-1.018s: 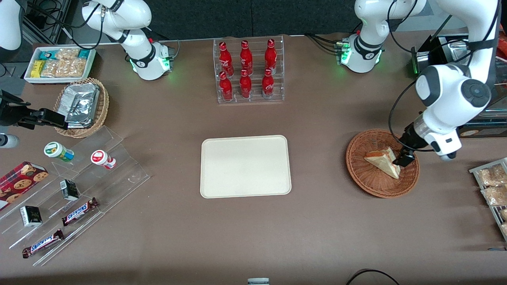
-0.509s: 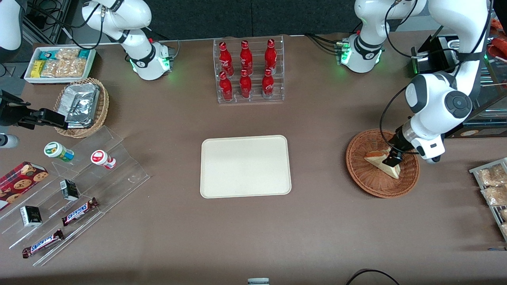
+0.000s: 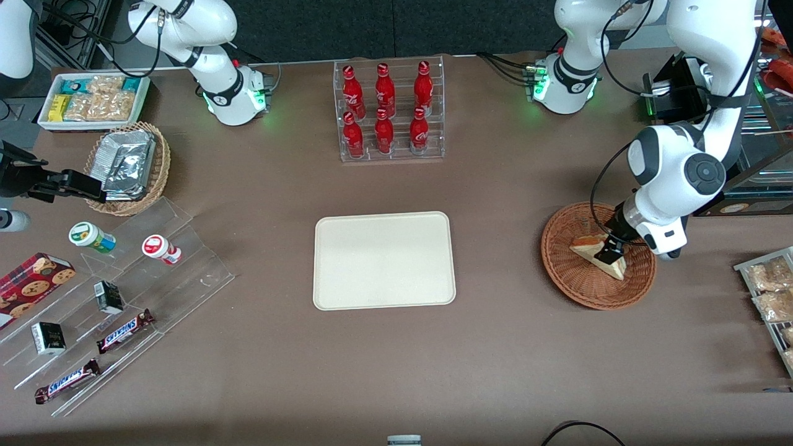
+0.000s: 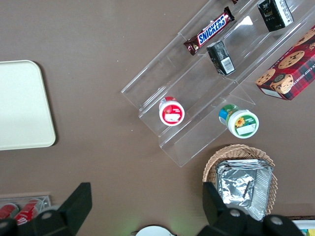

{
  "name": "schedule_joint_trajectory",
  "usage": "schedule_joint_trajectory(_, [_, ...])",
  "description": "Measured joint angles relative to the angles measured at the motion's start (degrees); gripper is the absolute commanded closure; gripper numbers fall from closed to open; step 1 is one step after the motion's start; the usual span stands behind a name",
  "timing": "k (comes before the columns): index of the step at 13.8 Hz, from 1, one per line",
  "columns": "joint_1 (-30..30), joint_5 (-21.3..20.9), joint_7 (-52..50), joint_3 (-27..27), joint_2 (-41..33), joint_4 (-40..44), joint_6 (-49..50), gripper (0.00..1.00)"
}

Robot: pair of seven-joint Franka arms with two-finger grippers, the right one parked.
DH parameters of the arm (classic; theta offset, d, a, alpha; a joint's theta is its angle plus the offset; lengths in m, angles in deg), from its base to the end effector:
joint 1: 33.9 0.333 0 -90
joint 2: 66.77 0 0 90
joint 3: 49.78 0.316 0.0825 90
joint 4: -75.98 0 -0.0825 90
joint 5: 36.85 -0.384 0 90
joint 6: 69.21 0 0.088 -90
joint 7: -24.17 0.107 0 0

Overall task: Place sandwich from basket to tray
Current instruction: 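Lower the left gripper and close it on the wrapped sandwich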

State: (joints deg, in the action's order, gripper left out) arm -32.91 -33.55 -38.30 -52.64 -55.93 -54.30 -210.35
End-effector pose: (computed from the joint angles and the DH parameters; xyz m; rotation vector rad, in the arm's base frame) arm 0.5335 -0.0174 0.2739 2.6423 1.6262 -0.0371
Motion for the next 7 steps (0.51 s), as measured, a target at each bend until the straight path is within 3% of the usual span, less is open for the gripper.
schedule_joint_trajectory(2, [0.0,-0.6,0.0,0.0,0.6,0.0,-0.6,0.99])
schedule_joint_trajectory(7, [0.1,-0.9,-1.1,0.4,0.6,0.8,-1.1,1.0])
